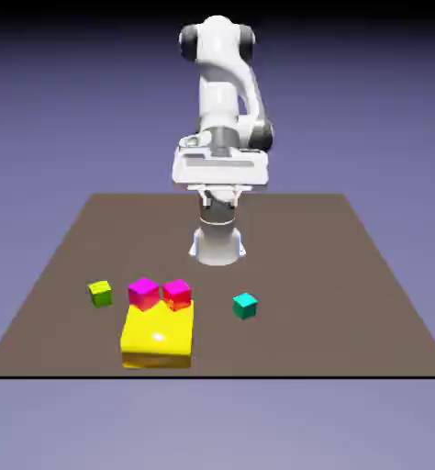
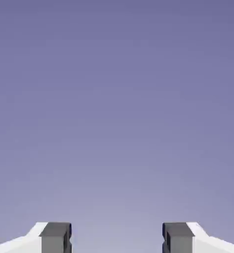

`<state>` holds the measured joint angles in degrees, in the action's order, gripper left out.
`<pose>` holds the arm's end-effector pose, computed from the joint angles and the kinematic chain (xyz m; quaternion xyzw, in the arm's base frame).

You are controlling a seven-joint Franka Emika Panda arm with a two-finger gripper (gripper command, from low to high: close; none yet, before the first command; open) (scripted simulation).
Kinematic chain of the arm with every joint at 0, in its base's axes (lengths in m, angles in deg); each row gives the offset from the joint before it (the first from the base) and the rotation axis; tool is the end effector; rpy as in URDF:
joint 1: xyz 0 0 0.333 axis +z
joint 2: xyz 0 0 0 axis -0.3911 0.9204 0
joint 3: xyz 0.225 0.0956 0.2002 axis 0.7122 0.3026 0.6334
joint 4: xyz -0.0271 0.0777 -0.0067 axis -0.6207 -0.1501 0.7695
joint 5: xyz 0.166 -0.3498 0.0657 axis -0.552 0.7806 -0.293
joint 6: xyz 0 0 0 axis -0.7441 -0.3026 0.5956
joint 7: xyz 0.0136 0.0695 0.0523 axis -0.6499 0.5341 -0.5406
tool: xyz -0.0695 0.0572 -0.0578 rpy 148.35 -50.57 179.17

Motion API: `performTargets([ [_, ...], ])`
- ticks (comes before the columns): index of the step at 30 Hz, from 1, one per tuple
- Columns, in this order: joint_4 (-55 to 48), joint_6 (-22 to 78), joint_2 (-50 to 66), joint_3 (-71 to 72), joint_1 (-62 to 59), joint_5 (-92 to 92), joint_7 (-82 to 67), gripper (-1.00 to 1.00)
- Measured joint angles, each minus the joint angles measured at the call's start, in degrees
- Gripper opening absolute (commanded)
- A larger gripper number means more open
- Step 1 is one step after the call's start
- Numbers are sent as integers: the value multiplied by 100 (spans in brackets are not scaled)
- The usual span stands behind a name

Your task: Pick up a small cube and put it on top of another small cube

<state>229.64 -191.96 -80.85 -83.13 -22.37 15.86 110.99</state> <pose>0.3980 0.0115 0.4452 -0.8779 0.3219 -0.3313 0.1262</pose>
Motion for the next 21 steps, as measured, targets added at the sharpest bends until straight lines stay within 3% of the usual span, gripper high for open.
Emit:
performTargets([
  [21,-2321,5142,4361,1510,-66,1369,225,0],
])
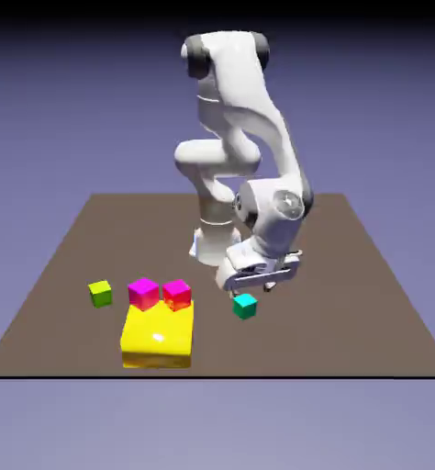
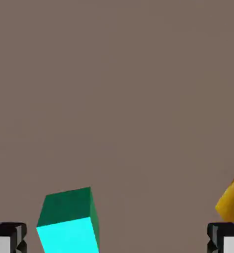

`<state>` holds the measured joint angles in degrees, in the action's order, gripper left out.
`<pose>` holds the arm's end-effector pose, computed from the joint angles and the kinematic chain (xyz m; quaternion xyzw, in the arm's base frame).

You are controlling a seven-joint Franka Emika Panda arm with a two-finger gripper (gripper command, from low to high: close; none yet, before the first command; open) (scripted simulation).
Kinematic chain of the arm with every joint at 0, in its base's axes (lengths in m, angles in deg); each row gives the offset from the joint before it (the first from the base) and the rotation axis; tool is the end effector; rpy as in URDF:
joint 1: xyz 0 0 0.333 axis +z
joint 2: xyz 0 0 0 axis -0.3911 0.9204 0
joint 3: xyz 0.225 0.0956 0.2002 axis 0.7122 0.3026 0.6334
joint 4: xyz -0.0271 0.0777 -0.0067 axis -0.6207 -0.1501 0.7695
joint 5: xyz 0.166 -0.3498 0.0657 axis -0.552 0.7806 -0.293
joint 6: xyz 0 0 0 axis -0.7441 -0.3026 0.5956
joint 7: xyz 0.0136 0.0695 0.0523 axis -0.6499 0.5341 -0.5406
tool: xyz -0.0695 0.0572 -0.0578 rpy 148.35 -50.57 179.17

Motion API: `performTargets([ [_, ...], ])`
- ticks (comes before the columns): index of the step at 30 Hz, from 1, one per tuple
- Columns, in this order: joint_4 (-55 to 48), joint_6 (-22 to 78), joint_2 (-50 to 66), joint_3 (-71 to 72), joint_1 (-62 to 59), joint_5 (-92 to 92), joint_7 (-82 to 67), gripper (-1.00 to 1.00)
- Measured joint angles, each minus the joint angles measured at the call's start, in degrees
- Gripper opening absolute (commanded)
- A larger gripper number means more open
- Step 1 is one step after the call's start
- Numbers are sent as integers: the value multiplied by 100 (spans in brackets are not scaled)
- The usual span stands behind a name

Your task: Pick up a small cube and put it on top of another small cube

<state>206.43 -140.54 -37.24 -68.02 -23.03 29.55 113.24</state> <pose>0.4270 0.1149 0.1976 0.9543 -0.1495 -0.1881 0.1779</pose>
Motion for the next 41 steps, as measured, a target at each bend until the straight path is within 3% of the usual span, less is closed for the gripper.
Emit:
performTargets([
  [6,-617,1376,1231,405,-19,399,75,0],
  [9,-217,630,1624,198,-35,719,284,0],
  [10,-163,530,1676,170,-37,763,313,-100],
  [12,-163,529,1677,170,-37,760,312,-100],
  [16,-635,1431,1159,334,30,403,-23,-100],
  [32,-322,1730,-759,-2989,1917,2005,-3202,-100],
  [34,-318,1734,-785,-3034,1965,2027,-3245,-100],
  [37,98,988,-484,-3200,1767,2305,-3048,-100],
  [38,197,811,-413,-3240,1721,2371,-3002,100],
  [41,59,1056,-513,-3184,1783,2293,-3062,100],
])
